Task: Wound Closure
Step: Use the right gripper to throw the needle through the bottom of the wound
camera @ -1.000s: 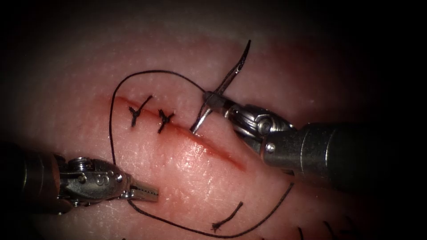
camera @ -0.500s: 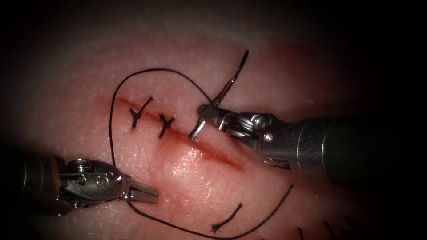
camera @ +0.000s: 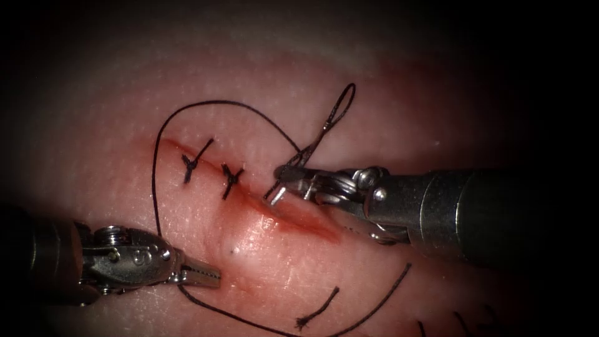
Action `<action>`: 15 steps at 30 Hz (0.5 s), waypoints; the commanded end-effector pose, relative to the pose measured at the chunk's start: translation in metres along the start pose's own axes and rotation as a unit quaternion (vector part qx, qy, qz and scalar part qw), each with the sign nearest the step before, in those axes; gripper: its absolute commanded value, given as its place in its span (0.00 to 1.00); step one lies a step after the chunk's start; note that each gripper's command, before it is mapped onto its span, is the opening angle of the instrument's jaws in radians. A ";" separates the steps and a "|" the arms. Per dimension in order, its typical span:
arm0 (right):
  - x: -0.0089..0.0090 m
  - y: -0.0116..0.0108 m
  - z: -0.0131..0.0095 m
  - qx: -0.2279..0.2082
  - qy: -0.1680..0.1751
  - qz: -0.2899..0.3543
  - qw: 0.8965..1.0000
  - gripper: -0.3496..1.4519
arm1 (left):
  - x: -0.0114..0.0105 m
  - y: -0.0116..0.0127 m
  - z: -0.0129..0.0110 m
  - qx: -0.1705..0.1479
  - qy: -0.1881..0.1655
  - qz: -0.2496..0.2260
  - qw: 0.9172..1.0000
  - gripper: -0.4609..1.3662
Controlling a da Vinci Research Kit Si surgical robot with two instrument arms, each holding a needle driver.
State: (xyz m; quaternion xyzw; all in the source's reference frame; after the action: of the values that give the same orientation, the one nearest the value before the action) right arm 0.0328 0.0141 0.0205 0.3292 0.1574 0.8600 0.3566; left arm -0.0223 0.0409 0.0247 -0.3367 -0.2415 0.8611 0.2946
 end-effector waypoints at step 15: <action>-0.0043 -0.0006 0.0014 -0.001 -0.083 0.023 0.996 0.00 | 0.0002 -0.0002 0.0000 -0.003 0.000 -0.001 1.000 0.06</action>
State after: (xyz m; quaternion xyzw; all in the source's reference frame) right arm 0.0366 0.0113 0.0191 0.4066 0.1203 0.8369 0.3461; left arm -0.0224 0.0412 0.0247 -0.3366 -0.2420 0.8608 0.2952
